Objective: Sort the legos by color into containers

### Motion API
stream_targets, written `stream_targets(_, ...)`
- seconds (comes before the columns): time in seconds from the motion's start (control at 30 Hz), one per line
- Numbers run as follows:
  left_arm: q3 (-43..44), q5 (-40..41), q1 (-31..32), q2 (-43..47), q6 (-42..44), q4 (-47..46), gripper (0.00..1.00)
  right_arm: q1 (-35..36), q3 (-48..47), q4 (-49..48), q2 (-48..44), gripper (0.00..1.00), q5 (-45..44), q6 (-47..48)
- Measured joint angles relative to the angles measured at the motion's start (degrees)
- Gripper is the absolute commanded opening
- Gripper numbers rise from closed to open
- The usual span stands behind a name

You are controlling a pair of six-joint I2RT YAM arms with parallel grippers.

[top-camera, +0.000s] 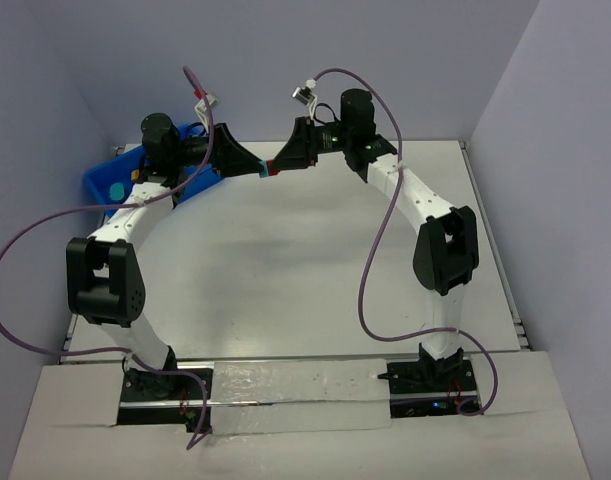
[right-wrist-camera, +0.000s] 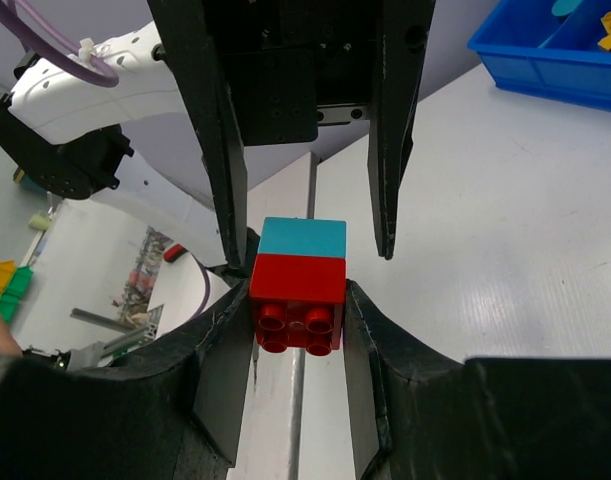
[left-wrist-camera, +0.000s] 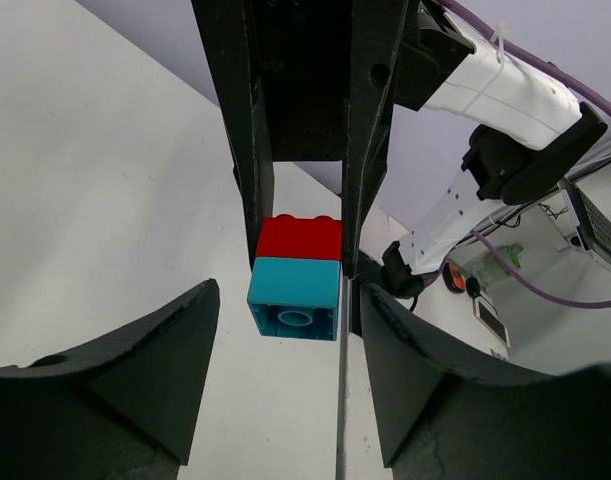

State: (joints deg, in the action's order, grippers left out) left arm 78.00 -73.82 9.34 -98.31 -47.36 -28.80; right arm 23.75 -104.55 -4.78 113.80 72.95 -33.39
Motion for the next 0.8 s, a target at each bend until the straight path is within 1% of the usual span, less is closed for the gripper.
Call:
stream_targets(0.03,0.0,0.0,0.0,-0.1,-0.1,0.0,0.62,0.0,0.0,0.0,0.0,0.00,0.0,0.0)
stream_targets(0.1,0.0,0.0,0.0,-0.2,-0.1,-0.1,0.50,0.1,0.0,0.0,0.0,0.00,0.0,0.0)
stream_targets(0.17,0.0,-0.1,0.0,-0.2,-0.2,-0.1,0.41,0.1,0.0,0.0,0.0,0.00,-0.1,0.1)
stream_targets(0.23,0.0,-0.3,0.0,-0.2,-0.5,-0.2,0.13,0.1,0.0,0.1,0.0,0.00,-0.2,0.3)
stream_targets(0.3,0.0,-0.5,0.0,-0.2,-0.6,-0.2,0.02,0.1,0.0,0.2,0.0,0.00,-0.2,0.9)
stream_targets(0.33,0.0,-0.5,0.0,-0.2,-0.6,-0.1,0.00,0.1,0.0,0.4,0.0,0.00,-0.2,1.2)
stream_targets(0.47,-0.9,-0.3,-0.8,0.2,0.5,1.2,0.00,0.0,0.0,1.9,0.0,0.00,-1.0,2.8)
stream_targets(0.57,-2.5,0.1,-3.2,1.8,3.4,5.2,0.00,0.0,0.0,3.9,-0.1,0.00,-1.7,4.6)
stream_targets(0.67,-2.6,1.3,-10.4,3.3,9.5,12.8,0.00,-1.6,0.0,6.9,-0.8,0.00,-2.1,7.3)
stream_targets(0.8,0.7,5.9,-21.5,3.6,21.5,28.5,0.00,-4.0,0.0,12.9,-1.8,0.00,-4.7,12.6)
